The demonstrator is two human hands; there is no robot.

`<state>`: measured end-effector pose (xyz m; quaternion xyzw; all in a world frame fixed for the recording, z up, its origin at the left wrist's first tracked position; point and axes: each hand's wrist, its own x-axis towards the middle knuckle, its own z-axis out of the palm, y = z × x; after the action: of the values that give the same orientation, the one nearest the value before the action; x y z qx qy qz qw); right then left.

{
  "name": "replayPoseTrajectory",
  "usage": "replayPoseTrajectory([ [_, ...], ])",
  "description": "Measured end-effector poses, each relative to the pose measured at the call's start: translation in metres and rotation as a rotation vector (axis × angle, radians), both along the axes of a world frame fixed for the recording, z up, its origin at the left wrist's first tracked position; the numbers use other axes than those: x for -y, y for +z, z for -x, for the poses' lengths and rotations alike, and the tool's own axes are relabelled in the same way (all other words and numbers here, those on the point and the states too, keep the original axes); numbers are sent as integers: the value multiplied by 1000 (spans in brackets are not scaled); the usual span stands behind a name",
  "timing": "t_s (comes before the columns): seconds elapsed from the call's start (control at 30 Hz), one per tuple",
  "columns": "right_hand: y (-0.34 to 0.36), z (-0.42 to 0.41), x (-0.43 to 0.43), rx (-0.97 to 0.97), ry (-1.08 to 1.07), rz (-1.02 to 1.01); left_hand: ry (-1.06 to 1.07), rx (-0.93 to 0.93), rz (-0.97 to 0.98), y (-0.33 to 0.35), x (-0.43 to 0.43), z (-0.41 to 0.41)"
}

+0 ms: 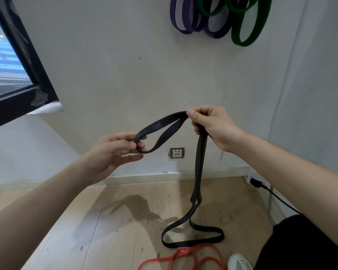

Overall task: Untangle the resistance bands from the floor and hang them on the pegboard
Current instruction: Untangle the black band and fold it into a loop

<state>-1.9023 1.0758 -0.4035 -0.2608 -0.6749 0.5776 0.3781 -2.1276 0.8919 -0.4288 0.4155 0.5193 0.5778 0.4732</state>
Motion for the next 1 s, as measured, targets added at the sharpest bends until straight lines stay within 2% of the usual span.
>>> replayPoseTrajectory([
  [0.13, -6, -2, -2, 67, 20, 12, 78, -60, -11, 2, 3, -5],
  [0.5, -7, 0, 6, 152, 162, -53, 529, -373, 22, -2, -2, -4],
  [0.7, -10, 0, 6, 187, 199, -79, 321, -488, 151, -6, 5, -4],
  [0.87, -11, 3, 14, 250, 307, -155, 252, -521, 97, -5, 6, -11],
  [1.0, -9, 7, 25, 280, 399, -192, 79, -593, 63, -2, 3, -28],
])
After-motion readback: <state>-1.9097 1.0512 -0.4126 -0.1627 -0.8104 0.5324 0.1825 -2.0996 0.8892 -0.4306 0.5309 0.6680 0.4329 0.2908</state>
